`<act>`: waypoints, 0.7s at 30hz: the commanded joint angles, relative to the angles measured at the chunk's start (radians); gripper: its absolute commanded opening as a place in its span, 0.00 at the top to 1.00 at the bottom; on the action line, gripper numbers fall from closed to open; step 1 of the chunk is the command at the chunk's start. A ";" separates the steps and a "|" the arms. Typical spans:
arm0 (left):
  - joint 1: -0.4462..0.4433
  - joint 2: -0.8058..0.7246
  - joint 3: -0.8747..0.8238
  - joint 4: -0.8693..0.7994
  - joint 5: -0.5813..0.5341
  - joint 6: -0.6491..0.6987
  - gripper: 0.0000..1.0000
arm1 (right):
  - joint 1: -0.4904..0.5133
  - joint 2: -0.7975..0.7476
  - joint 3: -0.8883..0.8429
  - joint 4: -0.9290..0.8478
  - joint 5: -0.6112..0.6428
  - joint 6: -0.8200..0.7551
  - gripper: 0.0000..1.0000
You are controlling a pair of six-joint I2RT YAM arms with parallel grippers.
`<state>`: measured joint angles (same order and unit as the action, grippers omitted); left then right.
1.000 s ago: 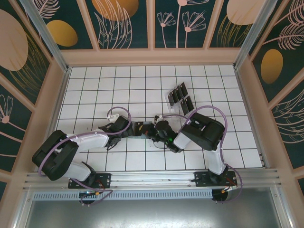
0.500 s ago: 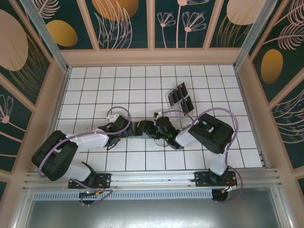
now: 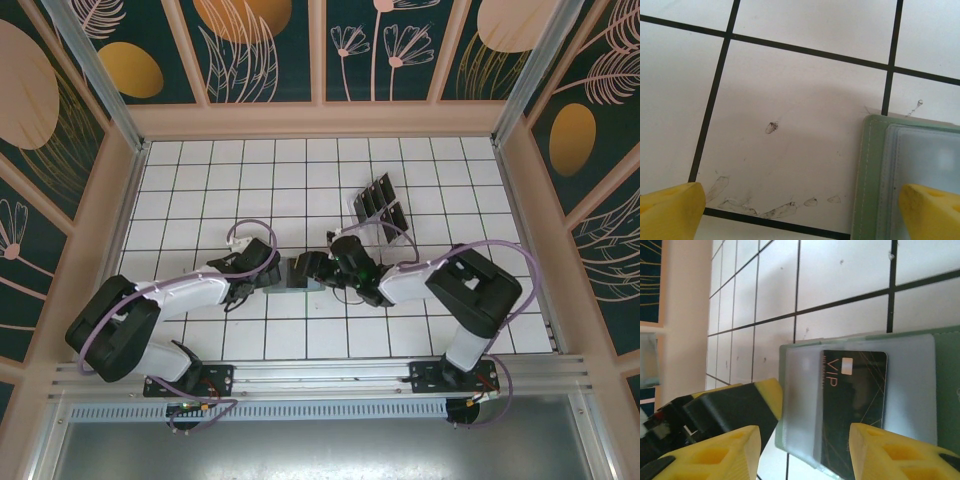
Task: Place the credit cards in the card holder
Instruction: Insert the credit card into the card slot.
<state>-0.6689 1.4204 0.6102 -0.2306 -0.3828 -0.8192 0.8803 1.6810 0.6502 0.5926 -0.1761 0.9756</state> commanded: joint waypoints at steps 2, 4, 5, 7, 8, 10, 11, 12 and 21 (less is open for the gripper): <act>0.004 -0.029 0.017 -0.056 -0.040 0.014 0.01 | -0.018 -0.106 0.016 -0.161 0.059 -0.091 0.51; 0.011 -0.037 0.010 -0.061 -0.045 0.013 0.01 | -0.023 -0.134 0.023 -0.220 0.087 -0.115 0.52; 0.016 -0.044 0.005 -0.062 -0.049 0.015 0.01 | -0.025 -0.141 0.033 -0.254 0.099 -0.127 0.53; 0.031 -0.052 -0.008 -0.064 -0.053 0.017 0.01 | -0.021 -0.146 0.064 -0.316 0.114 -0.159 0.55; 0.041 -0.056 -0.015 -0.064 -0.054 0.018 0.01 | -0.020 -0.143 0.079 -0.340 0.119 -0.170 0.56; 0.059 -0.063 -0.030 -0.060 -0.051 0.021 0.01 | -0.018 -0.132 0.104 -0.367 0.119 -0.188 0.58; 0.066 -0.064 -0.036 -0.060 -0.050 0.023 0.01 | -0.017 -0.117 0.120 -0.380 0.113 -0.196 0.59; 0.071 -0.063 -0.042 -0.059 -0.049 0.023 0.01 | -0.015 -0.100 0.136 -0.391 0.106 -0.202 0.60; 0.079 -0.047 -0.087 -0.025 -0.026 0.008 0.01 | 0.013 0.063 0.259 -0.440 0.088 -0.221 0.64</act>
<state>-0.5953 1.3685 0.5419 -0.2581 -0.4076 -0.8131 0.8822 1.7069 0.8734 0.2081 -0.0990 0.7822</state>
